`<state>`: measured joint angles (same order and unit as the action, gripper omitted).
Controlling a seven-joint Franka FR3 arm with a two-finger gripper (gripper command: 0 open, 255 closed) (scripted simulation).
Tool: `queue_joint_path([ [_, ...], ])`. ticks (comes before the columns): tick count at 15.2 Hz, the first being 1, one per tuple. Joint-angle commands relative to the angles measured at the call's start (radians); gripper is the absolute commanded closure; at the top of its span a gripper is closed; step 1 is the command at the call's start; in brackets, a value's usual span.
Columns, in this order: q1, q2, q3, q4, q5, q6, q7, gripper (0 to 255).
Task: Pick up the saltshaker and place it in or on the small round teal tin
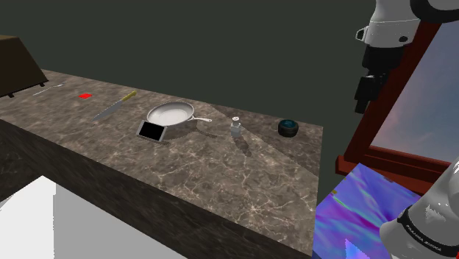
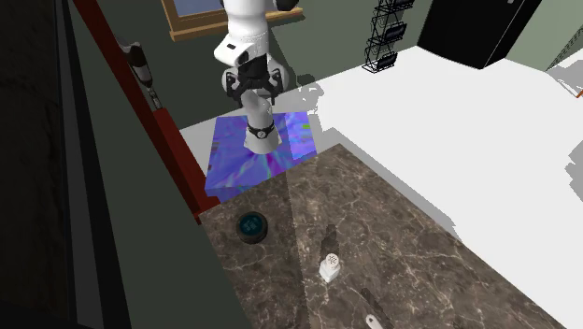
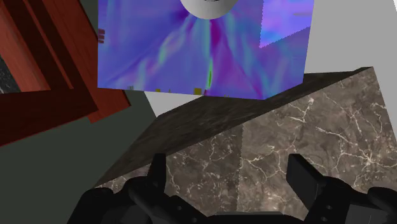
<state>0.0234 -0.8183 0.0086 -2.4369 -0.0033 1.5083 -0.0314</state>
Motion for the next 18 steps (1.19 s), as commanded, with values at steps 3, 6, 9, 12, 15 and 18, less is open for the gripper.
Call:
queue_joint_path([
  [3,0.005,0.063,0.017,0.009,0.014,0.061,0.021,0],
  [6,0.011,0.163,0.040,0.033,0.031,0.148,0.052,0],
  [9,0.015,0.267,0.063,0.070,0.043,0.227,0.081,0],
  [12,0.018,0.375,0.084,0.119,0.049,0.298,0.111,0],
  [15,0.021,0.484,0.103,0.179,0.049,0.358,0.141,0],
  [18,0.023,0.595,0.121,0.251,0.043,0.408,0.172,0],
])
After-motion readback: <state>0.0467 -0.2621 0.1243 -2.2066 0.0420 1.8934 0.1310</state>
